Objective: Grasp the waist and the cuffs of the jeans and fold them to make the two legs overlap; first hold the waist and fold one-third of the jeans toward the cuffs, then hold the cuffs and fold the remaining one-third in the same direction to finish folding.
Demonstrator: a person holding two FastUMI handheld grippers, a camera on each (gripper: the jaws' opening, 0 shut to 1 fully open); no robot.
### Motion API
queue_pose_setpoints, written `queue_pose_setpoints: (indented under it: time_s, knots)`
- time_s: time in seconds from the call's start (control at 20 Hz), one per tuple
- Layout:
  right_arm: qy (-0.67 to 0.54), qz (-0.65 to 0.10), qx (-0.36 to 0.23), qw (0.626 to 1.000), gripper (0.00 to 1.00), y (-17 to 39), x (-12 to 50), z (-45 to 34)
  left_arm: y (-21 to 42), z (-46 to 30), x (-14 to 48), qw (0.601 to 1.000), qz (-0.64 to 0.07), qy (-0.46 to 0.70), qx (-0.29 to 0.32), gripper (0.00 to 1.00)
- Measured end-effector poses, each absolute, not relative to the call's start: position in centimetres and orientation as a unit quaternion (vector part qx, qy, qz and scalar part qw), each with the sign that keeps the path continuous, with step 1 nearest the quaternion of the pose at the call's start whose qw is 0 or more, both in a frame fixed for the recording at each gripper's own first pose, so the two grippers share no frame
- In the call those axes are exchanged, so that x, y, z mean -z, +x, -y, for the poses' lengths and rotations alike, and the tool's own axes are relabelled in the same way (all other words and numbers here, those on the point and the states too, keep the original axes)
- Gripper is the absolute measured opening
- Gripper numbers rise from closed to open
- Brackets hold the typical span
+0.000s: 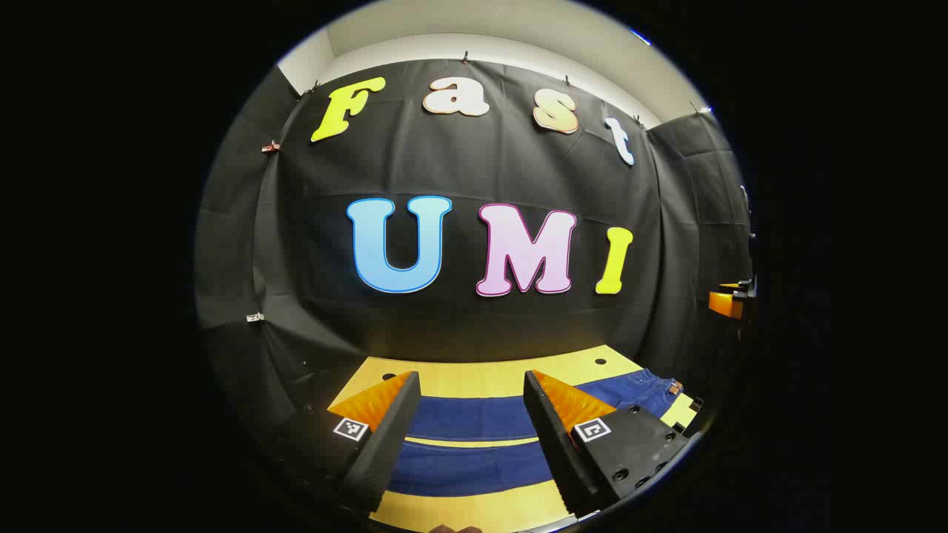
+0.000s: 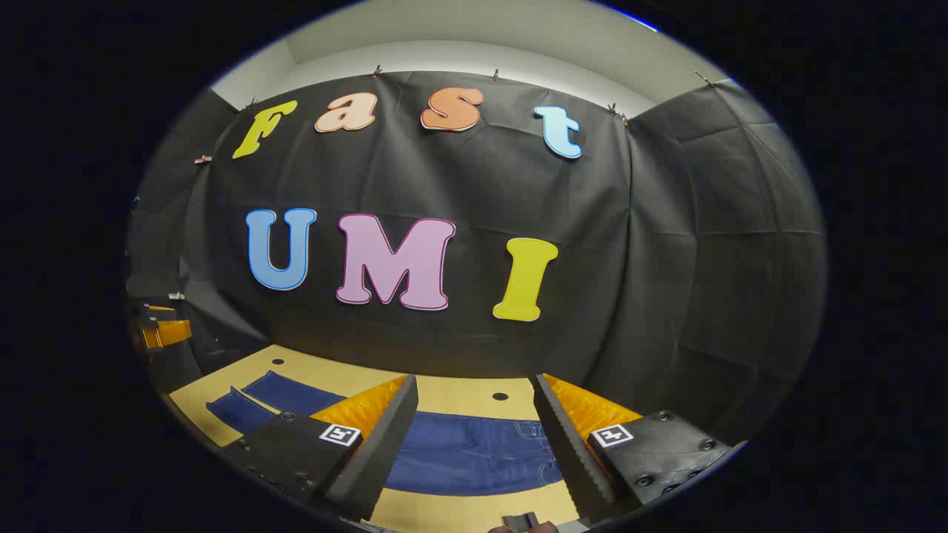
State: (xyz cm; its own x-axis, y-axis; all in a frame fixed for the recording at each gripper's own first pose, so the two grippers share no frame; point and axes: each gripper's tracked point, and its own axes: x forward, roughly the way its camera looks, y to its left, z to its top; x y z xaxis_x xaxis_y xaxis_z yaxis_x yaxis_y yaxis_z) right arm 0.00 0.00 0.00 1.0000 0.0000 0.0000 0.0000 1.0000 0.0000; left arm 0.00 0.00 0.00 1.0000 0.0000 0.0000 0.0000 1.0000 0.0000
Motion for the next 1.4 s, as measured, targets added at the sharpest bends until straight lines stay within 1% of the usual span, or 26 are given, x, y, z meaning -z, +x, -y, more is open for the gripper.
queue_pose_setpoints:
  time_s: [0.35, 0.8, 0.95, 1.1, 1.15, 1.2, 1.4]
  knots:
    - [-0.004, 0.004, 0.005, 1.000, 0.97, -0.8, -0.2, 0.9, -1.2, -0.4, -0.2, 1.000, -0.002, 0.006, 0.000, 0.82]
    - [-0.025, 0.009, -0.003, 1.000, 0.96, -0.9, -0.6, -0.1, -3.0, -1.9, -0.2, 1.000, -0.007, 0.015, 0.004, 0.82]
    - [-0.033, 0.001, 0.001, 0.999, 0.97, -0.7, -0.5, 0.5, -3.5, -2.5, 1.4, 0.999, -0.029, 0.000, 0.029, 0.82]
    - [-0.060, 0.006, 0.002, 0.998, 0.97, -0.5, -0.8, 1.3, -3.8, -5.4, 2.5, 0.998, -0.046, 0.034, 0.038, 0.82]
    - [-0.078, 0.012, 0.005, 0.997, 0.95, -0.3, -0.9, 1.8, -3.9, -6.0, 3.2, 0.997, -0.050, 0.044, 0.045, 0.82]
    - [-0.092, 0.014, 0.008, 0.996, 0.96, 0.0, -0.6, 2.3, -4.1, -6.8, 4.1, 0.996, -0.059, 0.048, 0.049, 0.82]
    - [-0.116, -0.013, 0.015, 0.993, 0.97, 0.8, 2.5, 3.6, -4.4, -9.3, 7.6, 0.991, -0.102, 0.056, 0.066, 0.82]
